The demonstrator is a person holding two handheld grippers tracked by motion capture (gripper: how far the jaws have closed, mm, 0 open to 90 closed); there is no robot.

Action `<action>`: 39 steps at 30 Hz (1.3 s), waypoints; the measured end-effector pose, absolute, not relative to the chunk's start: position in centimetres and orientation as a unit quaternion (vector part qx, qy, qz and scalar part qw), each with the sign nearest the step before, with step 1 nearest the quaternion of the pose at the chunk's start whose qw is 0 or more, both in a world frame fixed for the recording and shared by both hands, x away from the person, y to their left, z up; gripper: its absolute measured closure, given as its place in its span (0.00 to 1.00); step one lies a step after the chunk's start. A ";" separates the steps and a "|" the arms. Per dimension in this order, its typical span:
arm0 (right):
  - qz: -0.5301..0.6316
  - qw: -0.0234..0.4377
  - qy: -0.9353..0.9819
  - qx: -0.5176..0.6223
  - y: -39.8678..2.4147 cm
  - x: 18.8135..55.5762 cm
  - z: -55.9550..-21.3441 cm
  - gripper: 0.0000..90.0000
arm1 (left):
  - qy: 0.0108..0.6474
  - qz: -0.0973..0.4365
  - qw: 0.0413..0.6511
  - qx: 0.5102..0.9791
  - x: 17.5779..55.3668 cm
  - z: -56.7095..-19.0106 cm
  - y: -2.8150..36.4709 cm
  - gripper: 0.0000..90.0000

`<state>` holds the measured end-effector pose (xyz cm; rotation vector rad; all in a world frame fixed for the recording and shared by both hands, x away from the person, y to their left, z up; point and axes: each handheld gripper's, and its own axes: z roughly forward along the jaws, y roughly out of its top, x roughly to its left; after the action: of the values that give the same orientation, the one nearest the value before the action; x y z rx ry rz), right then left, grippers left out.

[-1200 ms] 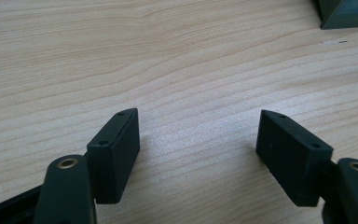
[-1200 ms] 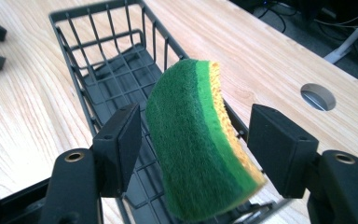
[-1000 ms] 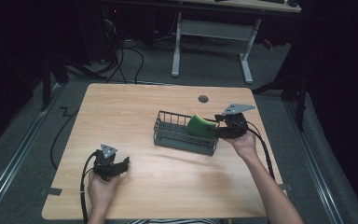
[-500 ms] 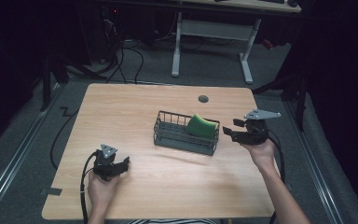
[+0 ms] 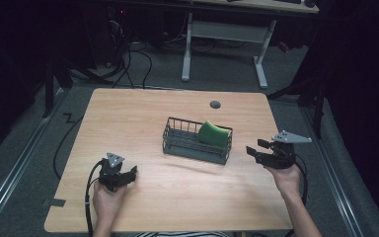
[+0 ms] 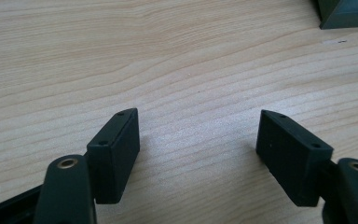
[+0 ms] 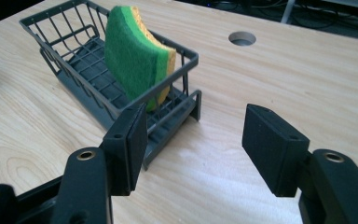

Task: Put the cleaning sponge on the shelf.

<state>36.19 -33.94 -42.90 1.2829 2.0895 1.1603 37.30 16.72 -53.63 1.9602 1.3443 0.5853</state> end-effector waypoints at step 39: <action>0.393 0.192 0.750 0.496 -34.0 33.6 -50.6 0.45 | 0.516 0.225 0.340 0.753 37.3 -53.6 16.7 0.34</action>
<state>33.57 -33.95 -50.59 1.3932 2.1038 1.1039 37.29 16.70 -53.64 1.9603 1.3437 0.5852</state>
